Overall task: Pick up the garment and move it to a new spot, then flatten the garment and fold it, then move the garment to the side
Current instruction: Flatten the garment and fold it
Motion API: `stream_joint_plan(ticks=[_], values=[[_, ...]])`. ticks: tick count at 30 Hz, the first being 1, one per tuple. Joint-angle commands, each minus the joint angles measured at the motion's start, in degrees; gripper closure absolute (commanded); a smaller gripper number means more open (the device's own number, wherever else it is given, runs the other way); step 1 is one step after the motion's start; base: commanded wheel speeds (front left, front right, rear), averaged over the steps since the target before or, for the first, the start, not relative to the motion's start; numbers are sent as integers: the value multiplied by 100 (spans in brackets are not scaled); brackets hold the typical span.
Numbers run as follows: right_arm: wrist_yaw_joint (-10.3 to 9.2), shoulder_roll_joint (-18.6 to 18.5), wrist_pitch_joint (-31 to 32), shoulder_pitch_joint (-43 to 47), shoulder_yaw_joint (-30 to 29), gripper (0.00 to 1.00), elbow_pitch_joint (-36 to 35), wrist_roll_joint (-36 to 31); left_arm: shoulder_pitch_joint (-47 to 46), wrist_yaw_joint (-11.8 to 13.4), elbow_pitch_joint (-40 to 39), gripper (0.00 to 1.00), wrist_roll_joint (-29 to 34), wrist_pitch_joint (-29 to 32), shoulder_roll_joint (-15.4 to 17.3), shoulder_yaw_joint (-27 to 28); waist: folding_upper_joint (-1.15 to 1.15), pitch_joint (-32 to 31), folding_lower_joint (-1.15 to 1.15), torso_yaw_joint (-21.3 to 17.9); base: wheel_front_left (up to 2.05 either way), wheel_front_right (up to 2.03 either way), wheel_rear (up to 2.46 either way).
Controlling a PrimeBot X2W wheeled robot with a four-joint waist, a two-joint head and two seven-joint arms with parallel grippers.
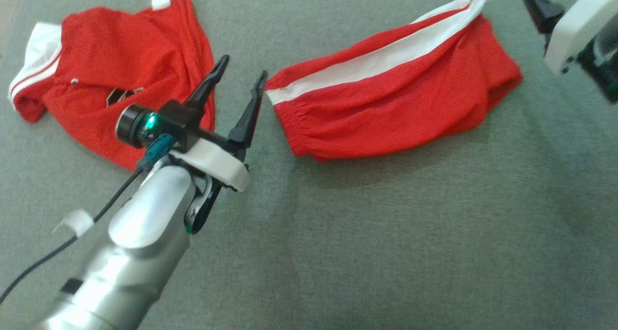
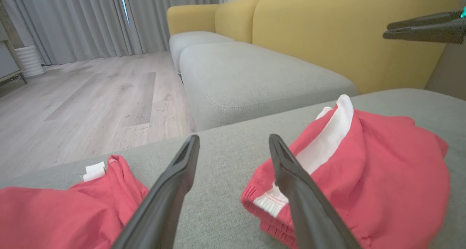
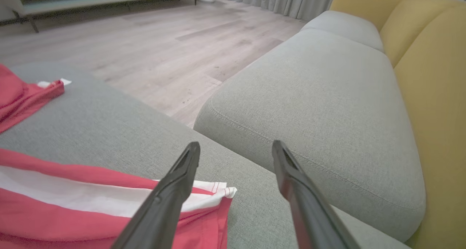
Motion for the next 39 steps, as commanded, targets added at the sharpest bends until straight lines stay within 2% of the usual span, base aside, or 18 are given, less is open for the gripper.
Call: stream_joint_plan(ticks=[1,5,6,11,18,25,27,30,39], values=[[-5,26,-181,169,-116,0,2,63,-69,55,-212,0,46,-43,196,309,0,-193,1,-165,0,0,0],[-5,302,-806,489,-460,0,183,187,312,220,-554,0,32,-43,183,776,0,-445,1,-327,0,0,0],[-5,460,-991,683,-653,0,267,158,534,297,-764,0,59,-43,167,1038,0,-563,1,-410,0,0,0],[-5,896,-1124,1296,-1519,0,221,-110,1189,413,-1303,0,192,-43,73,1744,0,-789,1,-630,0,0,0],[-5,1597,-1128,2675,-3588,0,-470,-1659,2062,375,-1959,0,742,-43,-48,2626,0,-1001,1,-924,0,0,0],[-5,2802,-1129,4317,-5374,0,-1501,-3069,2770,172,-1979,0,1093,-43,-397,3136,0,-1189,1,-1045,0,0,0],[-5,3022,-1129,4711,-5556,0,-1778,-3456,2909,114,-1974,0,1195,-43,-511,3257,0,-1200,1,-1065,0,0,0],[-5,3199,-1129,5102,-5751,0,-2007,-3700,3062,5,-1945,0,1324,-43,-672,3401,0,-1216,1,-1073,0,0,0],[-5,3273,-1123,5219,-6013,0,-2258,-3847,3000,-282,-1932,0,1603,-43,-900,3617,0,-989,1,-902,0,0,0]])
